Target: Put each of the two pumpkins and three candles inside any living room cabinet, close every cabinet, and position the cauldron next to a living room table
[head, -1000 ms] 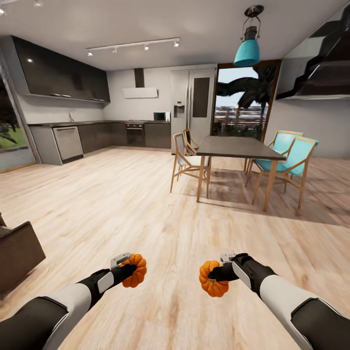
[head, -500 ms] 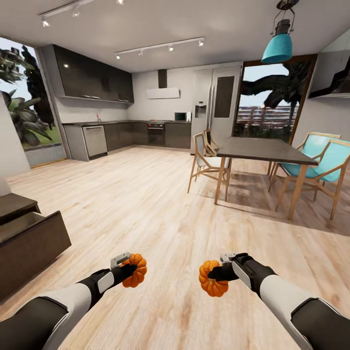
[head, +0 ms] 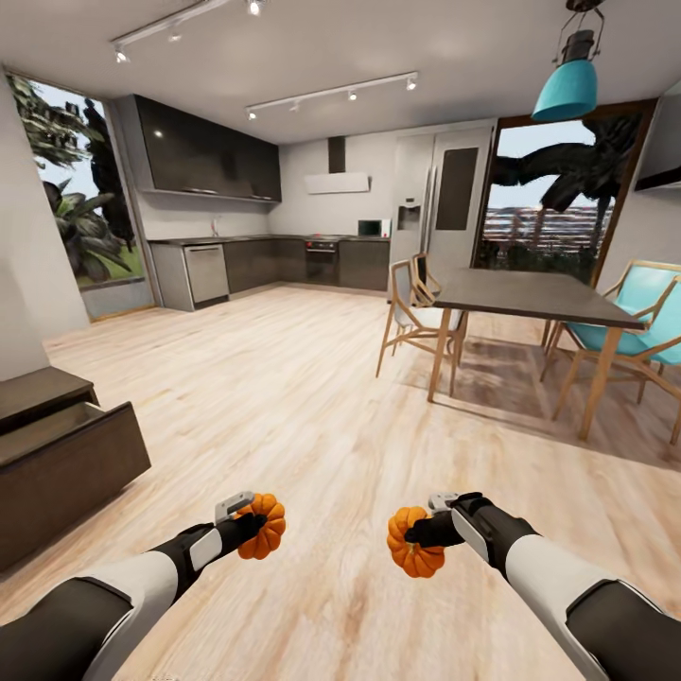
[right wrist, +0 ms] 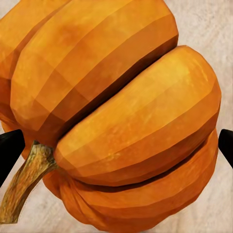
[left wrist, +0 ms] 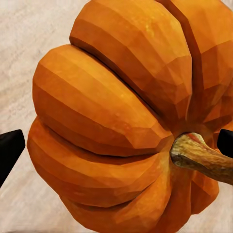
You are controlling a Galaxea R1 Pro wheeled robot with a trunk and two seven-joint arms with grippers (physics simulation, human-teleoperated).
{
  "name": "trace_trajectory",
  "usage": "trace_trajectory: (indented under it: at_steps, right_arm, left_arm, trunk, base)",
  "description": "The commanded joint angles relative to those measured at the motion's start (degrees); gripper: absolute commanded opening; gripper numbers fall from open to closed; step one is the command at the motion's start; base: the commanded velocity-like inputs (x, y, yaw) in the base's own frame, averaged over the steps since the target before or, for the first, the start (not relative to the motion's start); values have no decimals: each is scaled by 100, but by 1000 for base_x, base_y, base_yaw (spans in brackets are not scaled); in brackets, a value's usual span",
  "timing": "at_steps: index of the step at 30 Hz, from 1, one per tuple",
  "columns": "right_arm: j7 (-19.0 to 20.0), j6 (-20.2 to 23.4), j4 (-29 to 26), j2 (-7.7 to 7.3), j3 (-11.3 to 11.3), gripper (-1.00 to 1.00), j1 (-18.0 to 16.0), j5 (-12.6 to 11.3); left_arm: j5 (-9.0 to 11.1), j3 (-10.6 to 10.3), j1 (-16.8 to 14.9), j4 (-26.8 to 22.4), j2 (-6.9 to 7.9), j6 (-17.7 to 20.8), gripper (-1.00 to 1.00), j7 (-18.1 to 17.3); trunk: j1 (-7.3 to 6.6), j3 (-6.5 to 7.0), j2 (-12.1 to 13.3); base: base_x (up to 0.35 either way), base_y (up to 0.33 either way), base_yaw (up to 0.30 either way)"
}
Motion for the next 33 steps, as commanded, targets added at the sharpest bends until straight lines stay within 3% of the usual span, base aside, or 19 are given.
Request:
trace_trajectory:
  at_steps: [1,33]
  right_arm:
    - [36,28,-12,-6,11,-100,-2,-2]
    - [36,28,-7,-6,12,-100,-2,-1]
  left_arm:
    - [61,-45,-7,15,-2,12,-100,-30]
    - [61,-45,-5,22,-37,12,-100,-27]
  trunk:
    - [-1,-3,-3]
    - [-1,50,-3]
  base:
    - [0,-3,264]
    - [3,-6,273]
